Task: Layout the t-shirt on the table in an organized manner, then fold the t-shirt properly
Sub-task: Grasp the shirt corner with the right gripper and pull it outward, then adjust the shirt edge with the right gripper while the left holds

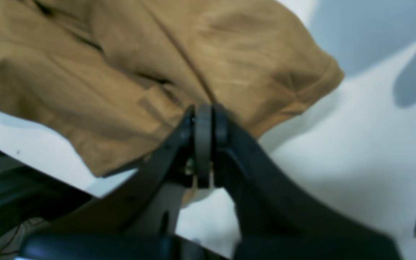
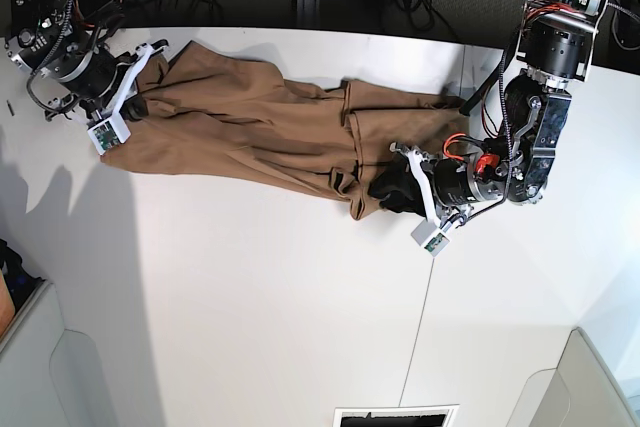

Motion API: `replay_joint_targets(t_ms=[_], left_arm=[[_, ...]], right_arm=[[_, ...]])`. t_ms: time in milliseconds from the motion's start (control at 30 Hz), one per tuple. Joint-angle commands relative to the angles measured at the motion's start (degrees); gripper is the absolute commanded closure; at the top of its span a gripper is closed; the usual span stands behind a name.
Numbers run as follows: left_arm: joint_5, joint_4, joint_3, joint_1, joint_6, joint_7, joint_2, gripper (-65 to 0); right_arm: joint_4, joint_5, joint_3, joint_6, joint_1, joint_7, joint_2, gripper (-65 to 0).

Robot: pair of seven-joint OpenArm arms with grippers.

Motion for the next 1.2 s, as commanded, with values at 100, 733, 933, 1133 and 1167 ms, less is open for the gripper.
replay_joint_targets(t_ms=[100,733,933,1133,1167], left_arm=[[1.6,0.0,-0.3,-1.0,-0.1,1.1,-0.8,-24.1],[-1.2,-2.6,-0.3,-2.0,-0.1,1.7,-0.8,-24.1],[-1.2,-2.6,-0.3,-2.0,-0.1,3.4,-0.8,-24.1],[-3.7,-2.6,-0.3,-2.0,-0.1,3.5,-1.7,-24.1],[-4.4,-2.6,-0.3,-2.0,-0.1,3.5,-1.7,-24.1]], right_arm=[[1.1,0.9,0.7,0.2,0.1,-0.2,1.2,0.0],[4.7,7.8,1.5,1.0,-1.4,-0.6,0.6,-26.1],[10.7,12.3,1.5,4.2,-4.3,-2.1,-1.8,-26.1],[11.0,7.4,1.4,7.1,-10.6,-1.3,-3.7,-26.1],[11.0,5.5,1.4,7.1,-11.3,-0.3,-3.7,-26.1]])
